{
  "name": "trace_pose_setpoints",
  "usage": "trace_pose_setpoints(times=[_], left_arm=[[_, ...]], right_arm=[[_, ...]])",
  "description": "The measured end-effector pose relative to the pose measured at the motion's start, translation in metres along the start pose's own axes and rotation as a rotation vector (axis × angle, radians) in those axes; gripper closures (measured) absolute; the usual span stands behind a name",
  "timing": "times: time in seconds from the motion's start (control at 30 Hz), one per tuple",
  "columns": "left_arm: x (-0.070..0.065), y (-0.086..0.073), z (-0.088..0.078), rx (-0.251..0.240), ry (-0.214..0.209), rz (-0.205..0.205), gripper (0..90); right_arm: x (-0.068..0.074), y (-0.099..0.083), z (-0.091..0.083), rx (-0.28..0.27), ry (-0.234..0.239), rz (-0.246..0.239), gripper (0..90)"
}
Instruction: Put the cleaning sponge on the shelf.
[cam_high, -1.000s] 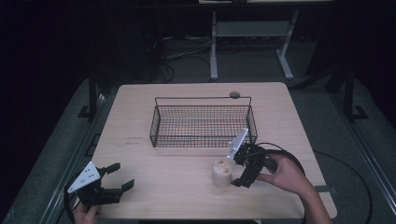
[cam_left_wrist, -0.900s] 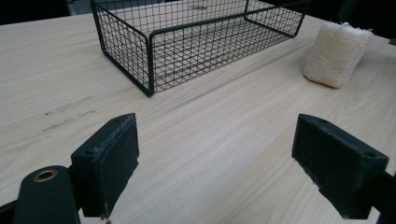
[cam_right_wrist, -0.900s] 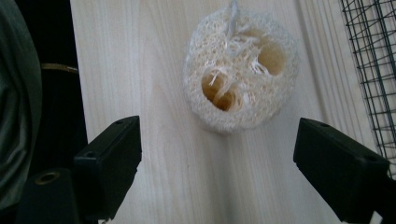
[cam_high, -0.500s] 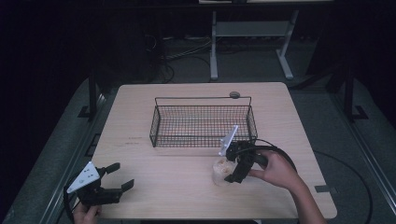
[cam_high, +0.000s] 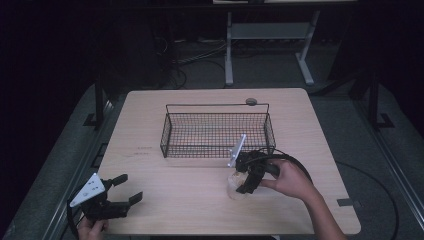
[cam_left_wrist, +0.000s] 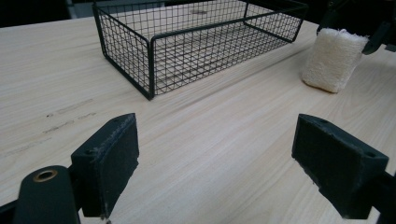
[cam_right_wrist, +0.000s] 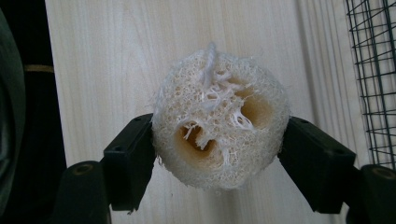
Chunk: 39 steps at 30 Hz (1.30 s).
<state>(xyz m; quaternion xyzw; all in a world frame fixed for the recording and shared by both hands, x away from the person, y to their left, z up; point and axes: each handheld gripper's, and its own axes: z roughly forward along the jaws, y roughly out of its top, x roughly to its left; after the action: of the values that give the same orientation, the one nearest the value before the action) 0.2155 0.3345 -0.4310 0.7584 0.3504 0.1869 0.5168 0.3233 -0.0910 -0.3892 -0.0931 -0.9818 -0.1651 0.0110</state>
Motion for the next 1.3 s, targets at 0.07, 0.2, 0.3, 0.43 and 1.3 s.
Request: trace_pose_setpoints(times=[0.07, 0.2, 0.3, 0.43, 1.3], left_arm=[[0.000, 0.000, 0.000, -0.001, -0.001, -0.002, 14.1], [0.000, 0.000, 0.000, -0.002, -0.001, -0.002, 14.1], [-0.001, 0.001, 0.000, -0.009, 0.007, 0.003, 14.1], [0.000, 0.001, 0.000, -0.007, 0.007, -0.001, 14.1], [-0.001, 0.001, 0.003, 0.002, 0.005, 0.008, 14.1]], right_arm=[[0.000, 0.000, 0.000, 0.000, 0.002, 0.001, 28.6], [0.001, -0.001, -0.002, -0.003, 0.005, -0.003, 28.9], [0.002, -0.001, -0.006, -0.013, 0.010, -0.007, 28.9], [0.002, -0.003, -0.015, -0.048, 0.020, -0.013, 29.0], [-0.019, -0.001, -0.067, -0.070, -0.002, -0.003, 29.1]])
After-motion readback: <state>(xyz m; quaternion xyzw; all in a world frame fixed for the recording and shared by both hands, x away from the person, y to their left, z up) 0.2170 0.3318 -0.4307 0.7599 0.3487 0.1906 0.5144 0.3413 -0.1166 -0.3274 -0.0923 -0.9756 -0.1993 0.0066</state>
